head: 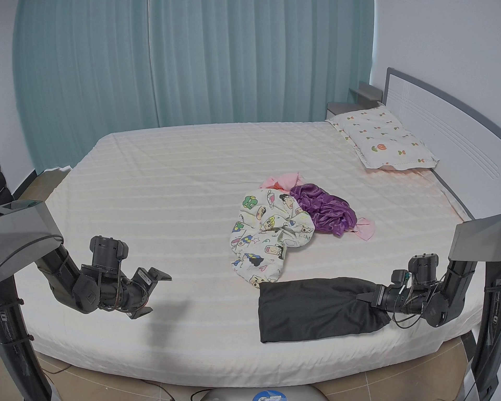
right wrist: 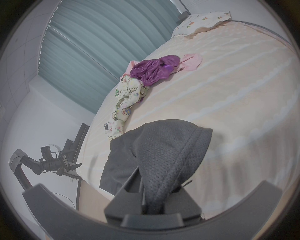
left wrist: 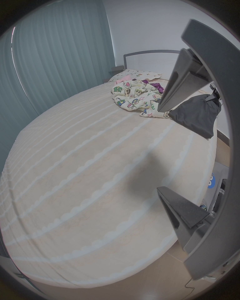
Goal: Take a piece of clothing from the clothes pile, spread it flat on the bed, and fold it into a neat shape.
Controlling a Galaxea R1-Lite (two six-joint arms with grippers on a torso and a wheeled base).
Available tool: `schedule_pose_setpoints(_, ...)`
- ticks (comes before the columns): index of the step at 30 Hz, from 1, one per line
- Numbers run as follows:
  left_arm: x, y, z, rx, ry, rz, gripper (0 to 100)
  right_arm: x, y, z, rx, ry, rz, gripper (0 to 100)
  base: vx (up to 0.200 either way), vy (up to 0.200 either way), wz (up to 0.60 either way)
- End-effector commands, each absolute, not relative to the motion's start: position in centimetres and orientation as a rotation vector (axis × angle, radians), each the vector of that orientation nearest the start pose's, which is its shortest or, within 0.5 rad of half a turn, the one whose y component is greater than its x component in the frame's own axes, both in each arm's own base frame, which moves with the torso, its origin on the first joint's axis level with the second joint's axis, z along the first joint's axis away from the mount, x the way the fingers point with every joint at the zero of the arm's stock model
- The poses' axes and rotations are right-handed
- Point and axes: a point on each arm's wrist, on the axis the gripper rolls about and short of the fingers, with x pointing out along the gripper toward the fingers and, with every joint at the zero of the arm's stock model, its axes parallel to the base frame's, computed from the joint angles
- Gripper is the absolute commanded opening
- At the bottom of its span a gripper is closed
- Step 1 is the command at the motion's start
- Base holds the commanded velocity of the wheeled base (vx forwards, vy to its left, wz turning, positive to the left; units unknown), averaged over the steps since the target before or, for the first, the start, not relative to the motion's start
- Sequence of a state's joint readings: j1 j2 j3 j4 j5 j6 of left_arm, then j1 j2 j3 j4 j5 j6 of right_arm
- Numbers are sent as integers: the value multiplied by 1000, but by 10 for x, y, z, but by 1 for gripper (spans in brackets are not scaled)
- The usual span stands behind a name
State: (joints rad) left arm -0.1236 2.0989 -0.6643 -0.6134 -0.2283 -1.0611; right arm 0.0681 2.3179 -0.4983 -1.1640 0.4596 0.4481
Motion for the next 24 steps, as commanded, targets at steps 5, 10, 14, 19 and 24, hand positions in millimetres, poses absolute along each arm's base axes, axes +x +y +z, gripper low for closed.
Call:
schedule_pose_setpoints(5, 316, -45, 21, -1029, 924, 137, 100, 321, 31, -31, 549, 739, 359, 0, 0, -40, 0)
schedule_pose_setpoints(10, 316, -45, 20, -1029, 925, 138, 100, 324, 31, -32, 547, 732, 359, 0, 0, 0, 0)
schedule_pose_setpoints(14, 316, -45, 20, -1029, 925, 138, 100, 323, 27, -32, 553, 736, 347, 0, 0, 0, 0)
schedule_pose_setpoints(19, 316, -45, 20, -1029, 924, 139, 100, 324, 24, -33, 555, 740, 338, 100, 0, 0, 0)
schedule_pose_setpoints(24, 316, -45, 20, -1029, 924, 139, 100, 325, 21, -31, 559, 734, 330, 100, 0, 0, 0)
